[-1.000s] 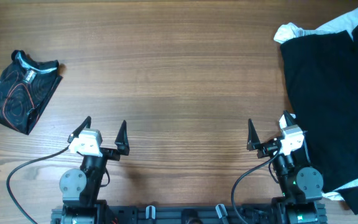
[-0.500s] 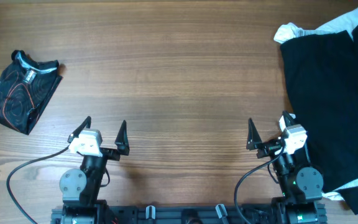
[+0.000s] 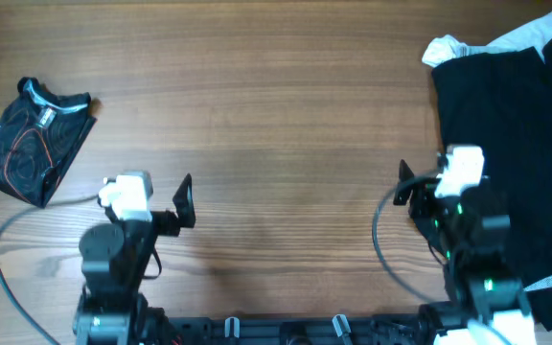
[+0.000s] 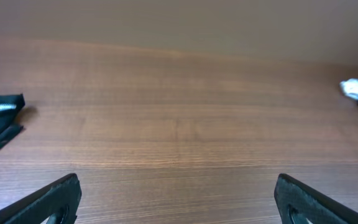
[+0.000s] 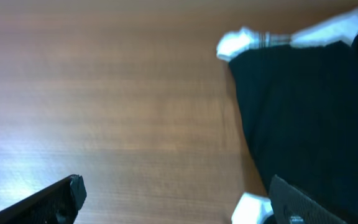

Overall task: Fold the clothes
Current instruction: 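Reach the right gripper to the black garment on the right pile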

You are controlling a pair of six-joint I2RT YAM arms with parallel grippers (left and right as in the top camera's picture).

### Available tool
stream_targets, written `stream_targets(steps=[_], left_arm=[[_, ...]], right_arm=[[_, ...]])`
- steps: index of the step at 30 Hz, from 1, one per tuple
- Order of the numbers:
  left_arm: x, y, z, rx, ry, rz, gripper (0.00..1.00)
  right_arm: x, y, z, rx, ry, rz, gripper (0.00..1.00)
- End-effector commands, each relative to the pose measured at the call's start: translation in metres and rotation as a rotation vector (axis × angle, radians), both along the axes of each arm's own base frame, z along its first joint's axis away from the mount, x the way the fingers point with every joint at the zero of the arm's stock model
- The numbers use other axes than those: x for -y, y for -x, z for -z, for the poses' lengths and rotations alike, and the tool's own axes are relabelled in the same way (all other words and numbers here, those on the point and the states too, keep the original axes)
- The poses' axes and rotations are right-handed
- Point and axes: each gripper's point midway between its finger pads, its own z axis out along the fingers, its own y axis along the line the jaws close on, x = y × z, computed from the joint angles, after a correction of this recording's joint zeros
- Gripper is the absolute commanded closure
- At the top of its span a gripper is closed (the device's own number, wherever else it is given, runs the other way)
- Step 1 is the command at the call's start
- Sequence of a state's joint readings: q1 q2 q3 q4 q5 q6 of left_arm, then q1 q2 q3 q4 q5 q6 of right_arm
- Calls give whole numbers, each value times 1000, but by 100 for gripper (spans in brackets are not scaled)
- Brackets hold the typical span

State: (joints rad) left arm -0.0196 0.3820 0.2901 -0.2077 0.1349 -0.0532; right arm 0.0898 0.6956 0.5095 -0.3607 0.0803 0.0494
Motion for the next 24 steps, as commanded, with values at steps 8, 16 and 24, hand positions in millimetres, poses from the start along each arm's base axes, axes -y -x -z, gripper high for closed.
stream_targets(steps=[8,16,24], left_arm=[[0,-42,12,-374,-25,-1,0],[0,-43,18,-394,-25,-2,0],[0,-43,18,-394,-25,-2,0]], right_arm=[[35,-51,62,-406,38,108,0],[108,-48,134,-569,27,402,25],[117,-47,143,-586,19,429,96]])
